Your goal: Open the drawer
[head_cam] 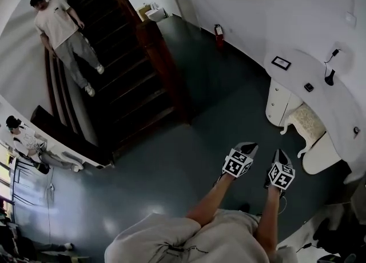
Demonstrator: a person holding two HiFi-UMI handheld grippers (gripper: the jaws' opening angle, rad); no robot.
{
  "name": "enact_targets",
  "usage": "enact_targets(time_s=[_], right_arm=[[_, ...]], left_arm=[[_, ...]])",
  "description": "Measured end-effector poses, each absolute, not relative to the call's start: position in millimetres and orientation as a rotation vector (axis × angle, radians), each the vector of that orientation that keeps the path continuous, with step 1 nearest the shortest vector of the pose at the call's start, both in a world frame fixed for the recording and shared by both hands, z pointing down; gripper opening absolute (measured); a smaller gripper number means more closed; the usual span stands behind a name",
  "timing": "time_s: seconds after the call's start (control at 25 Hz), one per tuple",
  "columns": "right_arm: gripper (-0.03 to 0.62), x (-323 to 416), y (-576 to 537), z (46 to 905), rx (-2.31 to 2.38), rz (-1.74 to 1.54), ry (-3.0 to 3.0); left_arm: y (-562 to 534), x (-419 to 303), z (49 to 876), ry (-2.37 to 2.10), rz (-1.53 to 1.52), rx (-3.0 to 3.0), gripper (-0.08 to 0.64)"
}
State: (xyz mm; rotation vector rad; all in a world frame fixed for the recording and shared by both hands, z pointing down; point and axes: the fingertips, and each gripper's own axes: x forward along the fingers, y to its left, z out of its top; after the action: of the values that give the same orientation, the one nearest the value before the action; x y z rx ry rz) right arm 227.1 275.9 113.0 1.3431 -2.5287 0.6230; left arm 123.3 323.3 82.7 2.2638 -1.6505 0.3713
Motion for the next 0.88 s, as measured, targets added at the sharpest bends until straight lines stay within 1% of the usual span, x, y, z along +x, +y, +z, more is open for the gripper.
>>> enact_targets(time_s=[0.24,0.4,0.72,0.88], right_arm=[[0.015,235,265,109,1.2,0.596,-2.62],[0.015,237,263,113,1.156,0.648,-2.661],[0.015,220,279,129,1.031,0.712,-2.702],[0.015,207,255,137,1.048,0.766,-2.686]], left_arm=[[302,139,92,-1.649,0.298,2.218,0.011],[303,148,101,-1.635,0.326,2.226,0.011],[305,123,122,-1.658,0.261,2.141,0.011],[278,107,130,-1.631,0.272,2.146,0.011]])
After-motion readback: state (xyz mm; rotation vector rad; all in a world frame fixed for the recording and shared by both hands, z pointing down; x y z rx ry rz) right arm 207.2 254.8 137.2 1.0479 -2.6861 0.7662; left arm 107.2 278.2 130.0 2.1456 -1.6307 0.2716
